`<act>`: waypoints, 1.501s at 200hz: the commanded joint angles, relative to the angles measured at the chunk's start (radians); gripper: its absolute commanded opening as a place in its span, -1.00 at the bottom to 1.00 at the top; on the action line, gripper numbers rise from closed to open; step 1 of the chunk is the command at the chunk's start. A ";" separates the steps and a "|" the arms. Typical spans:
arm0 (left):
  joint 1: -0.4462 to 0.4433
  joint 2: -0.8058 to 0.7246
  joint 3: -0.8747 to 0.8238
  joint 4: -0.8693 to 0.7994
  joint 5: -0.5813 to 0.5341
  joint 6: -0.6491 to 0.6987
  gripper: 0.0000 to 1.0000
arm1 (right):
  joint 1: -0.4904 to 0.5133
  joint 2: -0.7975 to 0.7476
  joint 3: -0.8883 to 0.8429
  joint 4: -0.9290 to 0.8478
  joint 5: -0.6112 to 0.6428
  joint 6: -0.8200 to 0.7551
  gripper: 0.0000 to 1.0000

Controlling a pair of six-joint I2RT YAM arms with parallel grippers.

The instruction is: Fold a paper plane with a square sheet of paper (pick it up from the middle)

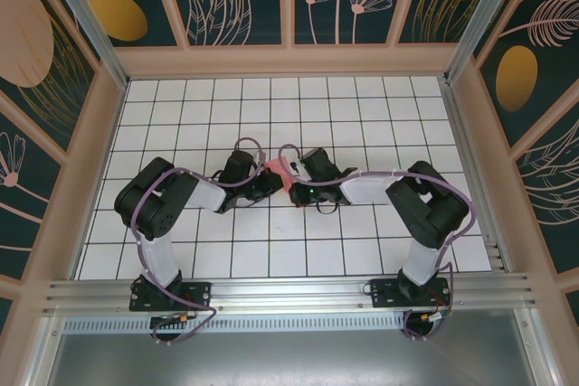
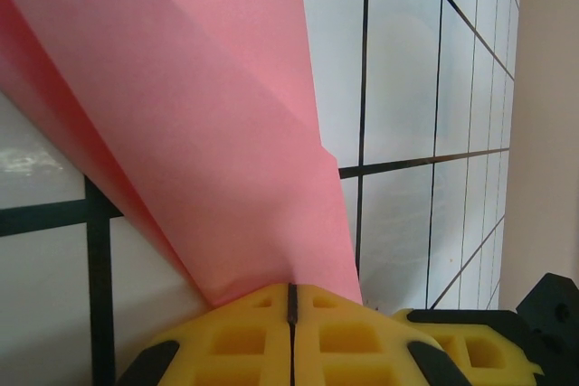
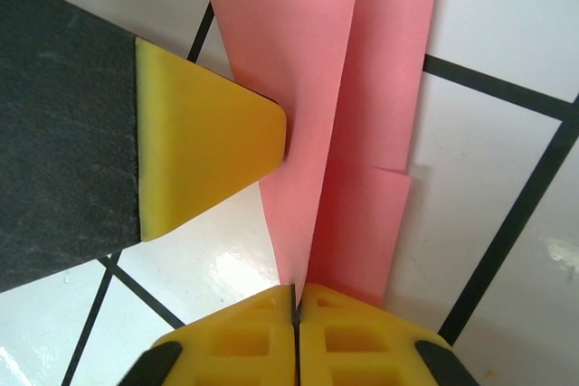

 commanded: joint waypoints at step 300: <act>-0.042 0.038 -0.011 0.184 0.054 -0.026 -0.76 | -0.179 0.044 -0.170 0.273 -0.413 0.305 -1.00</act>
